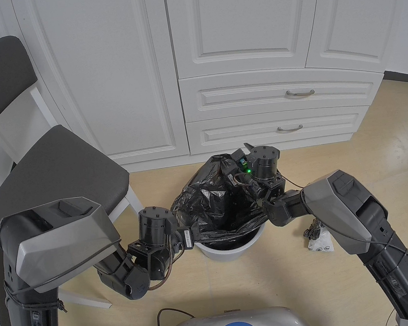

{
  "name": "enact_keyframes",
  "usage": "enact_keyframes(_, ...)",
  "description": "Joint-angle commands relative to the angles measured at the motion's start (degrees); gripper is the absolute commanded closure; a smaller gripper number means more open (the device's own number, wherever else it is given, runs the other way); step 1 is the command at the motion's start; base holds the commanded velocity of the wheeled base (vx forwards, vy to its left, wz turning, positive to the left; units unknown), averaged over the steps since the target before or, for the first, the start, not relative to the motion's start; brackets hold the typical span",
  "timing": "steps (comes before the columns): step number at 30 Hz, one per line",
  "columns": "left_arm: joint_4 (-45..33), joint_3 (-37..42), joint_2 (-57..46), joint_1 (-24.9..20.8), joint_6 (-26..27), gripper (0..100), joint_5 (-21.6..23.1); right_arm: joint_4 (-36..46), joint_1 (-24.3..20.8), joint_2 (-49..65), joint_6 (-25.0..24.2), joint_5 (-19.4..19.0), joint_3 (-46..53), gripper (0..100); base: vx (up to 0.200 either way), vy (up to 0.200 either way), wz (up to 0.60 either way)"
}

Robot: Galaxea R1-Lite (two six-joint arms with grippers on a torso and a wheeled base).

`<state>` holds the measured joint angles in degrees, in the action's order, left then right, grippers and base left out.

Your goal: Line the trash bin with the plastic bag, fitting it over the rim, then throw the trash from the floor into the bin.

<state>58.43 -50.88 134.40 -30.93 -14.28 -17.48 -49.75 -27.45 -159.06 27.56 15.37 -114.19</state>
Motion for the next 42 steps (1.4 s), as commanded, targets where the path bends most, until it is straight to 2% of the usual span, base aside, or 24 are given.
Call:
enact_keyframes(1, 0.0, 2.4, -2.7, -0.1, 1.2, 0, 0.1, 1.1, -0.2, 13.4, -0.8, -0.8, 12.7, 0, 0.0, 0.0, 0.0)
enact_keyframes(2, 0.0, 2.6, -2.8, -0.1, 1.4, 0, 0.2, 1.4, -0.2, 14.6, -0.8, -0.9, 14.0, 0, 0.0, 0.0, 0.0)
enact_keyframes(3, 0.1, 5.1, -4.3, -0.2, 3.5, 0, 0.8, 5.7, -0.1, 22.0, -1.1, -1.2, 21.6, 0, 0.0, 0.0, 0.0)
enact_keyframes(5, 0.1, 6.1, -5.0, -0.4, 4.4, 0, 1.0, 8.9, -0.1, 25.6, -1.9, -1.7, 24.5, 0, 0.0, 0.0, 0.0)
enact_keyframes(6, 0.1, 7.3, -6.1, -0.7, 5.7, 0, 1.5, 16.0, -0.2, 31.8, -7.1, -2.7, 28.5, 0, 0.0, 0.0, 0.0)
enact_keyframes(10, 1.6, 7.7, -6.9, -1.8, 5.4, 0, 1.8, 23.4, -0.5, 36.8, -20.8, -5.8, 31.0, 0, 0.0, 0.0, 0.0)
enact_keyframes(12, 2.1, 7.6, -6.9, -1.8, 5.4, 0, 1.8, 23.3, -0.2, 37.0, -23.1, -5.8, 31.4, 0, 0.0, 0.0, 0.0)
enact_keyframes(13, 3.6, 7.3, -6.7, -1.8, 5.0, 0, 1.8, 22.9, 0.1, 37.1, -27.9, -5.4, 33.4, 0, 0.0, 0.0, 0.0)
enact_keyframes(14, 4.4, 7.0, -6.6, -1.8, 4.9, 0, 1.8, 22.5, 0.3, 37.2, -30.1, -5.1, 34.6, 0, 0.0, 0.0, 0.0)
enact_keyframes(15, 4.4, 7.0, -6.6, -1.8, 4.9, 0, 1.8, 22.5, 0.3, 37.2, -30.1, -5.1, 34.6, 0, 0.0, 0.0, 0.0)
enact_keyframes(16, 5.6, 6.4, -6.4, -1.7, 4.2, 0, 1.8, 21.3, 0.4, 37.6, -34.2, -4.1, 37.2, 0, 0.0, 0.0, 0.0)
enact_keyframes(17, 5.6, 6.4, -6.4, -1.7, 4.2, 0, 1.8, 21.3, 0.4, 37.6, -34.2, -4.1, 37.2, 0, 0.0, 0.0, 0.0)
enact_keyframes(18, 5.9, 3.9, -6.1, -1.7, 1.9, 0, 1.8, 17.7, 0.6, 37.8, -39.7, -2.7, 41.0, 0, 0.0, 0.0, 0.0)
enact_keyframes(21, 6.0, -1.3, -2.7, -2.5, -3.7, 0, 1.8, 12.7, 1.2, 35.9, -43.6, -2.1, 42.7, 0, 0.0, 0.0, 0.0)
enact_keyframes(22, 6.0, -1.3, -2.7, -2.5, -3.7, 0, 1.8, 12.7, 1.2, 35.9, -43.6, -2.1, 42.7, 0, 0.0, 0.0, 0.0)
enact_keyframes(23, 5.5, -6.2, 1.0, -3.1, -7.2, 0, 1.2, 11.5, 2.1, 34.2, -44.4, -2.2, 42.5, 0, 0.0, 0.0, 0.0)
enact_keyframes(25, 5.2, -10.6, 5.2, -2.9, -8.3, 0, 1.1, 11.4, 2.7, 32.3, -44.3, -2.2, 41.8, 0, 0.0, 0.0, 0.0)
enact_keyframes(28, 4.5, -12.8, 7.3, -2.8, -8.2, 0, 1.1, 11.9, 2.9, 31.5, -44.1, -2.2, 41.2, 0, 0.0, 0.0, 0.0)
enact_keyframes(33, -2.5, -19.4, 8.2, -2.4, -8.2, 0, 0.6, 13.5, 4.4, 27.1, -43.4, -2.2, 38.0, 0, 0.0, 0.0, 0.0)
enact_keyframes(35, -5.3, -24.0, 9.2, -0.2, -8.1, 0, -0.4, 14.0, 5.3, 24.9, -43.3, -2.3, 36.7, 0, 0.0, 0.0, 0.0)
enact_keyframes(42, -6.0, -29.3, 11.0, 2.7, -8.3, 0, -0.5, 13.8, 5.7, 23.2, -43.3, -2.2, 35.4, 0, 0.0, 0.0, 0.0)
